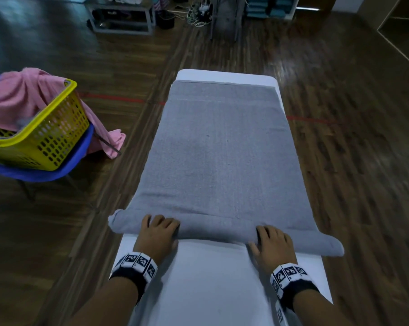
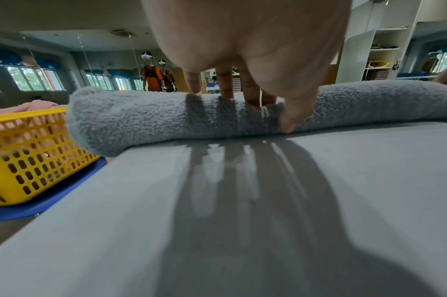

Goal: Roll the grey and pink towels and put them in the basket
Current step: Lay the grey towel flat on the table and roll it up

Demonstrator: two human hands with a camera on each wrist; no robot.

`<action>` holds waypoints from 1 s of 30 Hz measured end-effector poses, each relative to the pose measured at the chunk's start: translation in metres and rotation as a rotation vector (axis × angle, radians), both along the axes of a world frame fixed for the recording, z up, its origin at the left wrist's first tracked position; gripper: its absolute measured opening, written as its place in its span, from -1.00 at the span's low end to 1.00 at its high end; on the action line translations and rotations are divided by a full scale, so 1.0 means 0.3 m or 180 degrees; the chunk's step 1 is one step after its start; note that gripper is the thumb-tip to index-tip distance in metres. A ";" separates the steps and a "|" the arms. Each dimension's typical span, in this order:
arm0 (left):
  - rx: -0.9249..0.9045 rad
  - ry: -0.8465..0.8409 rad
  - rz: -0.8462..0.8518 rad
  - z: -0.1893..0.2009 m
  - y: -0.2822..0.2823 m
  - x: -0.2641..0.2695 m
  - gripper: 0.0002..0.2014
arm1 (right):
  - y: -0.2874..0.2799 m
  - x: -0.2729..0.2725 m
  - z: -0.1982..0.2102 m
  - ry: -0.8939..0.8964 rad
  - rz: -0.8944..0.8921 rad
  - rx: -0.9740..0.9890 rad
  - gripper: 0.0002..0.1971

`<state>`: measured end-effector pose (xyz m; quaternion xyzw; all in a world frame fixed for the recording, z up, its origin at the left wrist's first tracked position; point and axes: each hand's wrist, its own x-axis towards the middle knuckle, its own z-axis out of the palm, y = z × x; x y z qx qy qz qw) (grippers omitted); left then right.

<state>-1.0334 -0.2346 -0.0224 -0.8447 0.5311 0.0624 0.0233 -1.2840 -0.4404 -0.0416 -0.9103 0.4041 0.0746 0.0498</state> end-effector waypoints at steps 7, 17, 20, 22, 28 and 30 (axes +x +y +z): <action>0.0144 0.0010 0.0096 -0.013 -0.067 0.055 -0.84 | -0.076 0.001 0.012 0.0095 0.0210 0.0186 -0.64; -0.0453 -0.0136 -0.0191 0.028 -0.101 0.087 -0.79 | -0.124 0.018 0.068 -0.0329 0.0319 -0.0227 -0.75; 0.0379 0.0054 -0.0132 -0.008 -0.069 0.084 -0.59 | -0.095 0.008 0.044 0.0229 0.0365 -0.0006 -0.55; 0.0527 0.0077 -0.0012 -0.031 -0.062 0.105 -0.54 | -0.102 0.007 0.033 0.0380 0.0355 0.0042 -0.48; 0.0762 0.0215 0.0090 0.016 -0.115 0.133 -0.71 | -0.159 0.046 0.062 0.0750 0.0264 0.0334 -0.62; 0.0897 0.0443 0.0167 0.036 -0.138 0.147 -0.69 | -0.179 0.067 0.089 0.0731 0.0256 0.0535 -0.75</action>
